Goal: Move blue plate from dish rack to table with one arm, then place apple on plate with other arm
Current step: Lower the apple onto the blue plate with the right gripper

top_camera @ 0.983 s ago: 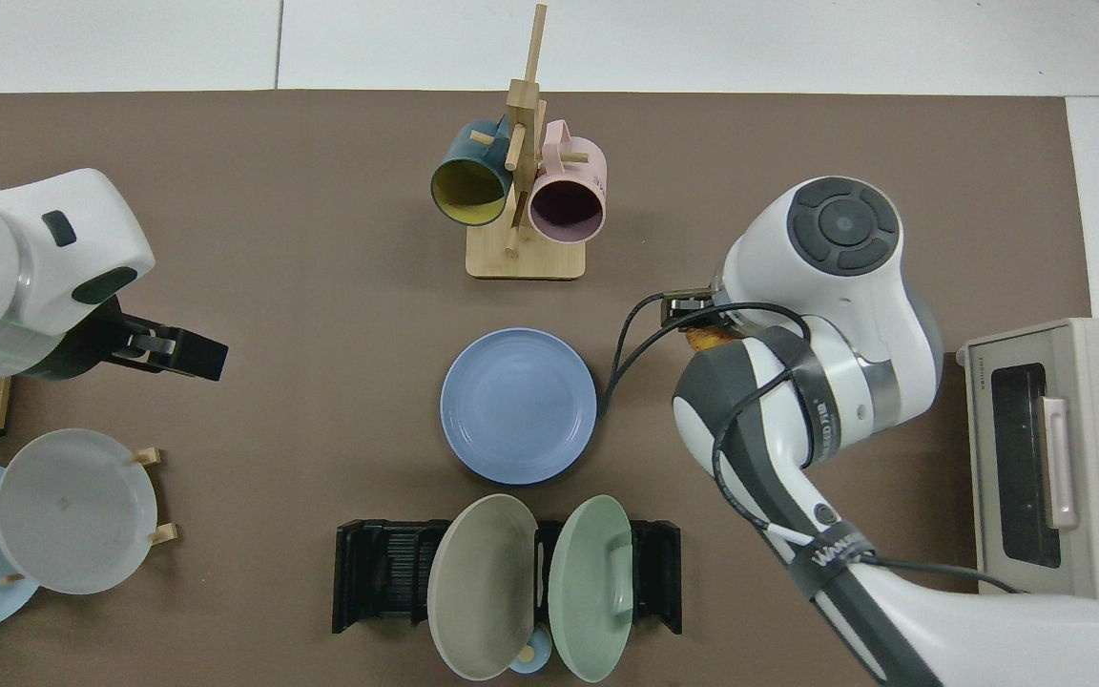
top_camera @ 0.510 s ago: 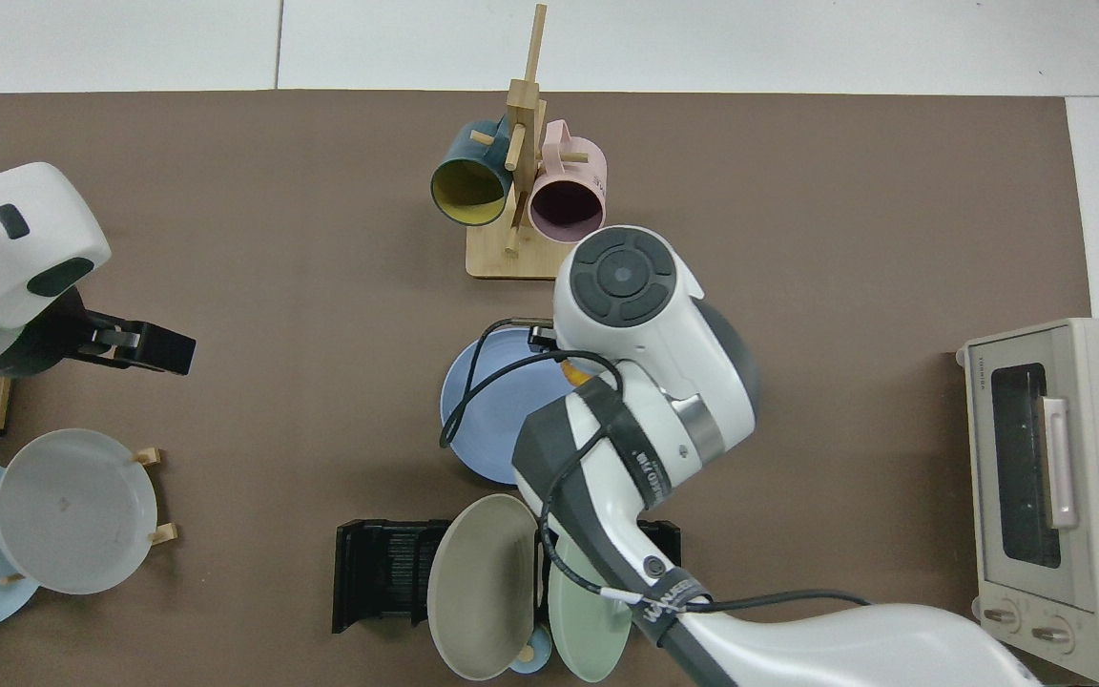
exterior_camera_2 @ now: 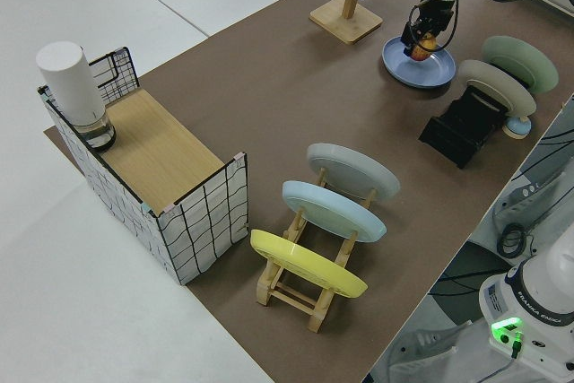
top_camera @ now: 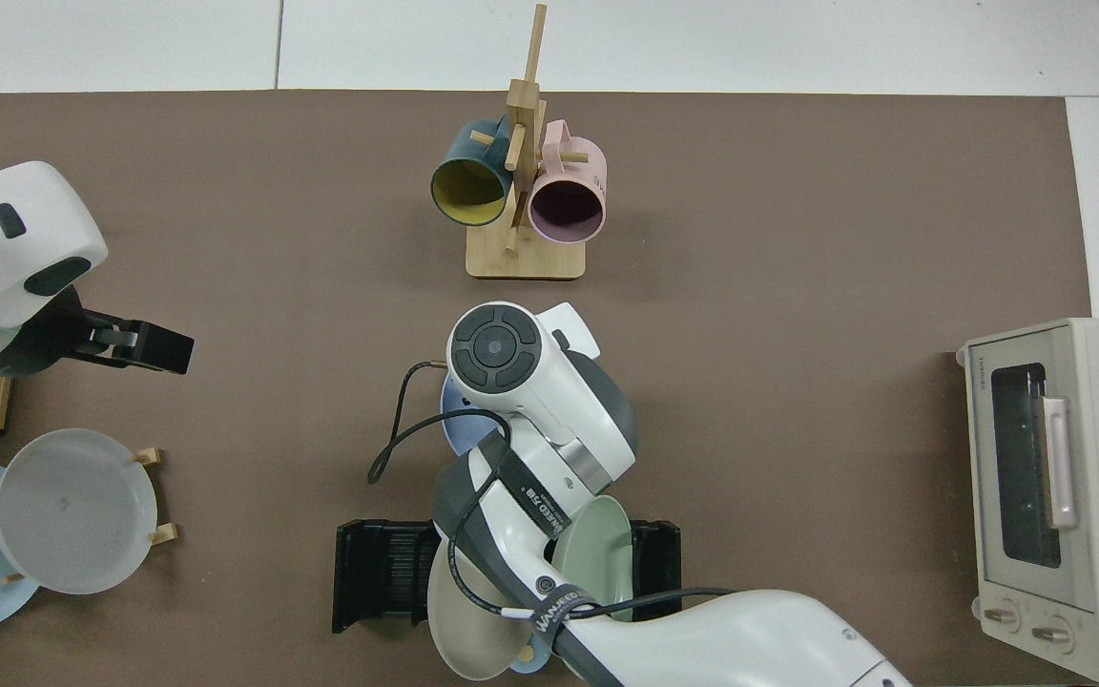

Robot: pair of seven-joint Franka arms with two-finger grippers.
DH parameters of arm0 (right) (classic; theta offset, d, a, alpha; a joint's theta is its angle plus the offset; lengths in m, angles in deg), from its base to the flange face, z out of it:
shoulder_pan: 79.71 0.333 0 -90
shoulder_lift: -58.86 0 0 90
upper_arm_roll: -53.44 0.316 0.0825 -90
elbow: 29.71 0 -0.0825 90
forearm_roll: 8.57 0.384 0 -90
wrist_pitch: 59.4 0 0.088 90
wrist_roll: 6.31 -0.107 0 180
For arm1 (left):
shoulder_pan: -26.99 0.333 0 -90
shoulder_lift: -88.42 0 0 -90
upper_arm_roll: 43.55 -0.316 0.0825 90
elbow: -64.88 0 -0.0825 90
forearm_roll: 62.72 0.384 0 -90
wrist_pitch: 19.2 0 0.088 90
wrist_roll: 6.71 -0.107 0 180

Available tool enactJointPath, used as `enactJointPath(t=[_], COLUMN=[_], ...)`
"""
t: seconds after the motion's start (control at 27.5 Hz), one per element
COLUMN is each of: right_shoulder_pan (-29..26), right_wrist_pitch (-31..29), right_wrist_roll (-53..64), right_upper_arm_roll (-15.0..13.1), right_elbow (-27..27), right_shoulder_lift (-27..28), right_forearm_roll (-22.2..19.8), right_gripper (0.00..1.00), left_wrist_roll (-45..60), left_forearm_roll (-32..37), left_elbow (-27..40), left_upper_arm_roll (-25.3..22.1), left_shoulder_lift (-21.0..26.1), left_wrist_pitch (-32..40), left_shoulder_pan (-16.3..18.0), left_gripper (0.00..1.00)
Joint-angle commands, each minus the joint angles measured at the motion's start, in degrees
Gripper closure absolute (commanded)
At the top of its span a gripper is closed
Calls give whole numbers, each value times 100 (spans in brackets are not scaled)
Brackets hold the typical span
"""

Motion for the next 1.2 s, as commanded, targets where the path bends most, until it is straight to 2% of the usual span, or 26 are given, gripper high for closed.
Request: enactJointPath(t=[0.0, 0.11, 0.18, 0.22, 0.25, 0.29, 0.33, 0.66, 0.91, 1.17], right_shoulder_pan=[8, 52, 52, 52, 52, 60, 61, -211, -879, -1722], right_wrist_pitch=[-77, -69, -69, -69, -69, -51, -7, 326, 414, 740], right_wrist_roll=[-93, -101, -119, -119, -128, -128, -136, 30, 1066, 2683], right_upper_arm_roll=[-20, -20, -12, -12, -12, -20, -20, -64, -82, -91], right_elbow=[2, 160, 240, 266, 275, 275, 267, 161, 240, 363], right_shoulder_lift=[61, 44, 9, 0, -18, -18, -26, -614, -1203, -1591], right_forearm_roll=[329, 417, 426, 443, 487, 548, 575, 576, 505, 487], right_gripper=[95, 92, 76, 71, 62, 35, 0, 0, 0, 0], left_wrist_roll=[-64, 32, 199, 269, 313, 314, 314, 305, 305, 305], left_forearm_roll=[18, 36, 27, 36, 44, 44, 53, 53, 36, 27], left_elbow=[-16, -16, -16, -16, -16, -16, -16, -16, -16, -7], left_upper_arm_roll=[8, -1, -1, -1, -1, -1, -1, -106, -97, -106], left_shoulder_lift=[-43, -43, -43, -52, -52, -52, -52, -52, -69, -69], left_wrist_pitch=[32, 59, 50, 50, 50, 50, 59, 59, 59, 59], left_shoulder_pan=[49, 49, 49, 49, 49, 49, 49, 49, 49, 49], left_gripper=[0, 0, 0, 0, 0, 0, 0, 0, 0, 0])
